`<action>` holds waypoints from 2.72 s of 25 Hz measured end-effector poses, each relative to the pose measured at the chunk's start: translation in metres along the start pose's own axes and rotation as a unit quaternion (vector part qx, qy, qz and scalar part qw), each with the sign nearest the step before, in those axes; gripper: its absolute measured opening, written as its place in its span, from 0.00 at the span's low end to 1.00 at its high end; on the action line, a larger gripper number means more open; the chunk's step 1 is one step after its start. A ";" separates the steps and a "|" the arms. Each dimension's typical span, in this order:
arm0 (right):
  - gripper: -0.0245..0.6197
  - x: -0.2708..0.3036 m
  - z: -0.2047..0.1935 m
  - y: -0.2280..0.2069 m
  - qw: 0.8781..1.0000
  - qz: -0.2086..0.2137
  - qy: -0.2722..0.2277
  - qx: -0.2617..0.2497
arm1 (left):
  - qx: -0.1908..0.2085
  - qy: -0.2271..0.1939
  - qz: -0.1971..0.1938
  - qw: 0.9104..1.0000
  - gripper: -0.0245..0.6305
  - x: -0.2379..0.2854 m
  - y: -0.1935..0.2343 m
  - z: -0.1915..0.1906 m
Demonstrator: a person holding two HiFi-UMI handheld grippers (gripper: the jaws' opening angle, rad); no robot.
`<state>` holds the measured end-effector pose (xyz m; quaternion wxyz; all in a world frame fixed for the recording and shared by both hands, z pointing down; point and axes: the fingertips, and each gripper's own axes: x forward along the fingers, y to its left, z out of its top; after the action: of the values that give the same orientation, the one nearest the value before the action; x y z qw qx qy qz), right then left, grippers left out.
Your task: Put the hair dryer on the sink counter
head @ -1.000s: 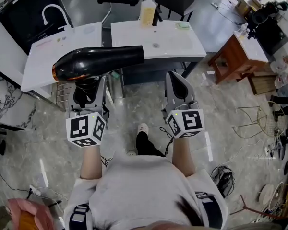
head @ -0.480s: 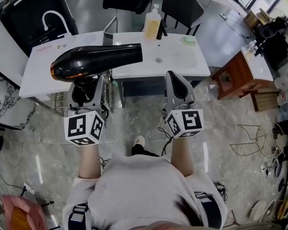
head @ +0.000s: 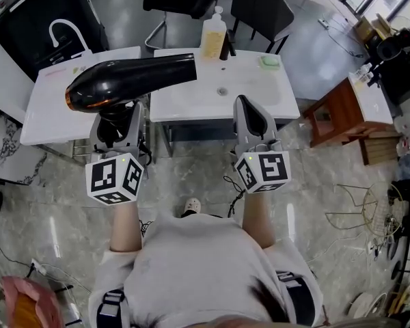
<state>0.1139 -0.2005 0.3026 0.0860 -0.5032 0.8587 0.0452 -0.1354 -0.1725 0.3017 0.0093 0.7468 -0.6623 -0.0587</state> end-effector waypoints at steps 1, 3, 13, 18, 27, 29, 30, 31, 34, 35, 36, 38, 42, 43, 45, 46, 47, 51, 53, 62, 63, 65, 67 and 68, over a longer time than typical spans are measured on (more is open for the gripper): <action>0.05 0.003 -0.001 -0.004 1.000 0.002 0.000 0.000 | 0.000 0.000 0.003 1.000 0.46 0.005 -0.001 -0.001; 0.05 0.009 -0.005 -0.012 1.000 0.005 0.002 0.001 | 0.000 0.001 0.007 1.000 0.46 0.014 -0.003 -0.002; 0.05 0.041 -0.026 -0.030 1.000 0.015 0.010 0.018 | -0.008 0.020 0.010 1.000 0.46 0.056 0.000 -0.016; 0.05 0.068 -0.034 -0.039 1.000 0.010 0.012 0.020 | -0.010 0.036 0.002 0.999 0.46 0.088 0.008 -0.027; 0.05 0.132 -0.040 -0.054 1.000 -0.008 0.009 0.011 | -0.019 0.070 -0.025 0.997 0.46 0.159 0.026 -0.049; 0.05 0.147 -0.042 -0.057 1.000 -0.012 0.010 0.011 | -0.019 0.079 -0.030 0.996 0.46 0.175 0.031 -0.055; 0.05 0.154 -0.044 -0.059 1.000 -0.014 0.011 0.012 | -0.021 0.084 -0.033 0.996 0.46 0.183 0.034 -0.058; 0.05 0.161 -0.046 -0.060 1.000 -0.016 0.012 0.012 | -0.023 0.090 -0.036 0.995 0.46 0.191 0.037 -0.062; 0.05 0.180 -0.051 -0.062 1.000 -0.023 0.015 0.011 | -0.033 0.110 -0.043 0.992 0.46 0.214 0.047 -0.076; 0.05 0.185 -0.053 -0.063 0.999 -0.026 0.016 0.010 | -0.037 0.117 -0.045 0.991 0.46 0.221 0.050 -0.082; 0.05 0.190 -0.055 -0.064 0.999 -0.029 0.018 0.009 | -0.040 0.125 -0.047 0.990 0.46 0.228 0.054 -0.087; 0.05 0.200 -0.059 -0.067 0.999 -0.037 0.023 0.007 | -0.046 0.141 -0.052 0.988 0.46 0.242 0.060 -0.100; 0.05 0.214 -0.072 -0.072 0.998 -0.055 0.035 0.006 | -0.057 0.175 -0.062 0.981 0.46 0.268 0.068 -0.130; 0.05 0.217 -0.075 -0.074 0.997 -0.059 0.039 0.006 | -0.062 0.184 -0.065 0.979 0.46 0.274 0.070 -0.137; 0.05 0.223 -0.081 -0.078 0.997 -0.068 0.046 0.006 | -0.070 0.201 -0.069 0.975 0.46 0.287 0.072 -0.152; 0.05 0.226 -0.084 -0.080 0.996 -0.073 0.049 0.006 | -0.074 0.210 -0.071 0.972 0.45 0.292 0.073 -0.160; 0.05 0.229 -0.087 -0.082 0.996 -0.077 0.052 0.006 | -0.076 0.218 -0.073 0.970 0.45 0.298 0.074 -0.167; 0.05 0.240 -0.097 -0.089 0.994 -0.091 0.062 0.007 | -0.085 0.251 -0.079 0.961 0.45 0.316 0.077 -0.194; 0.05 0.244 -0.101 -0.091 0.993 -0.096 0.067 0.008 | -0.092 0.265 -0.082 0.956 0.45 0.323 0.078 -0.207; 0.05 0.250 -0.118 -0.105 0.988 -0.124 0.090 0.002 | -0.113 0.326 -0.080 0.935 0.45 0.351 0.083 -0.263; 0.05 0.250 -0.119 -0.107 0.987 -0.128 0.093 0.001 | -0.113 0.331 -0.079 0.933 0.45 0.353 0.082 -0.268; 0.05 0.249 -0.121 -0.112 0.986 -0.134 0.098 -0.001 | -0.115 0.342 -0.077 0.929 0.45 0.358 0.081 -0.279; 0.05 0.248 -0.123 -0.115 0.985 -0.140 0.103 -0.002 | -0.117 0.353 -0.074 0.925 0.45 0.362 0.081 -0.289; 0.05 0.248 -0.124 -0.117 0.984 -0.142 0.106 -0.002 | -0.118 0.359 -0.072 0.923 0.45 0.364 0.081 -0.294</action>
<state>0.0845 -0.4899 0.3773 -0.0011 -0.6223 0.7825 -0.0192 -0.1435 -0.5612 0.5739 0.3302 0.7571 -0.5473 0.1352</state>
